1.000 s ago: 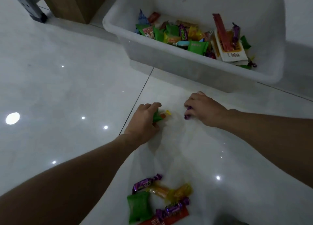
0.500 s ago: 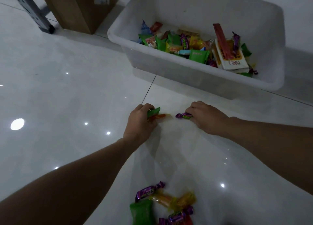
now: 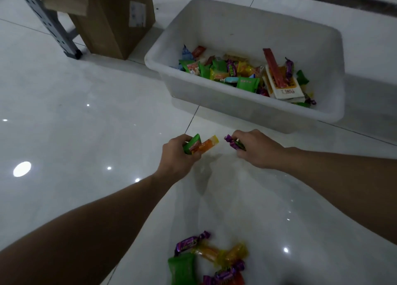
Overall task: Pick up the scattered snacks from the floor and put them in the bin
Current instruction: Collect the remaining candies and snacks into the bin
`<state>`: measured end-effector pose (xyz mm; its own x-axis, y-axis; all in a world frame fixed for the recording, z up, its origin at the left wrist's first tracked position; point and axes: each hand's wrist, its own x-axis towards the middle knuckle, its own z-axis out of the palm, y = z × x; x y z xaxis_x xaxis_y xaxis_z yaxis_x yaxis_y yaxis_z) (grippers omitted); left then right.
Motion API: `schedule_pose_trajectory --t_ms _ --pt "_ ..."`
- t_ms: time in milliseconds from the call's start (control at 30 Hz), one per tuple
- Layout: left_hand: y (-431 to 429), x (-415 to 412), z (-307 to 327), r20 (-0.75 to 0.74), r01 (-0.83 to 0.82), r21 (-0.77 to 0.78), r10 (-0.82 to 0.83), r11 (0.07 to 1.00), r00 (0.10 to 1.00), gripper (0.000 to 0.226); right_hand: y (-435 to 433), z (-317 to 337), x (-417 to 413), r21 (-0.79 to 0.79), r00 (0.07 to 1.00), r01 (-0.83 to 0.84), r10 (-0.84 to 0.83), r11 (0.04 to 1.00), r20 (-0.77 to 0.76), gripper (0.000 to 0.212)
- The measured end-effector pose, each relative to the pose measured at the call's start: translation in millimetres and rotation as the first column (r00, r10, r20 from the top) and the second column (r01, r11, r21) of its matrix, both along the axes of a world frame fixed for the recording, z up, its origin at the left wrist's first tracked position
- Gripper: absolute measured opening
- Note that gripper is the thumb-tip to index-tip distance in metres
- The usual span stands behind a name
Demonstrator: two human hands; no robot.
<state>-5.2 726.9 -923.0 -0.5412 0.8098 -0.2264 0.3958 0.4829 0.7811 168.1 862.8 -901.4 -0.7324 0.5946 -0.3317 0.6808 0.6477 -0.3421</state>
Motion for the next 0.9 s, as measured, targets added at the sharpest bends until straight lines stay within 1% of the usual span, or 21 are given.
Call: schedule_pose_trajectory --t_ms 67,133,267,333,433,500,567,633,667,733,800,900 --pt "1 -2 12 0.007 -0.009 0.024 0.009 1.0 1.0 0.031 0 13 -3 -0.006 0.995 0.05 -0.051 0.999 -0.082 0.015" --pt "1 -3 25 0.015 -0.013 0.058 0.012 0.998 1.0 0.032 -2 27 -6 -0.049 0.978 0.1 -0.107 0.994 -0.179 0.017" --pt "6 -5 52 0.015 0.012 0.112 -0.014 0.994 1.0 0.033 -5 55 -12 -0.049 0.927 0.18 -0.186 0.982 -0.326 0.032" --pt "11 -6 65 -0.001 0.027 0.14 -0.027 0.99 1.0 0.032 -3 69 -15 -0.048 0.88 0.23 -0.229 0.972 -0.416 0.037" --pt "23 -9 83 0.008 0.024 0.203 -0.026 0.979 1.0 0.032 3 89 -19 -0.068 0.797 0.331 -0.317 0.941 -0.514 0.033" --pt "33 -10 96 0.044 0.007 0.249 -0.018 0.969 0.999 0.033 8 101 -21 -0.131 0.725 0.385 -0.387 0.914 -0.569 0.036" --pt "46 -12 108 0.096 -0.022 0.284 -0.006 0.958 0.995 0.039 17 113 -21 -0.183 0.667 0.421 -0.44 0.888 -0.601 0.036" --pt "64 -15 120 0.119 -0.045 0.306 0.009 0.951 0.993 0.048 30 126 -19 -0.154 0.646 0.464 -0.452 0.872 -0.615 0.033" --pt "74 -16 126 0.117 -0.05 0.317 0.014 0.947 0.993 0.048 38 132 -17 -0.133 0.635 0.491 -0.458 0.861 -0.622 0.032" --pt "95 -15 132 0.1 -0.067 0.329 0.036 0.942 0.994 0.041 55 141 -13 -0.138 0.6 0.54 -0.495 0.831 -0.629 0.033" --pt "116 -11 134 0.09 -0.09 0.326 0.064 0.941 0.994 0.034 71 146 -11 -0.18 0.567 0.567 -0.539 0.804 -0.623 0.034" --pt "152 -3 130 0.091 -0.092 0.308 0.067 0.947 0.994 0.021 98 148 -11 -0.205 0.547 0.588 -0.571 0.783 -0.613 0.032"
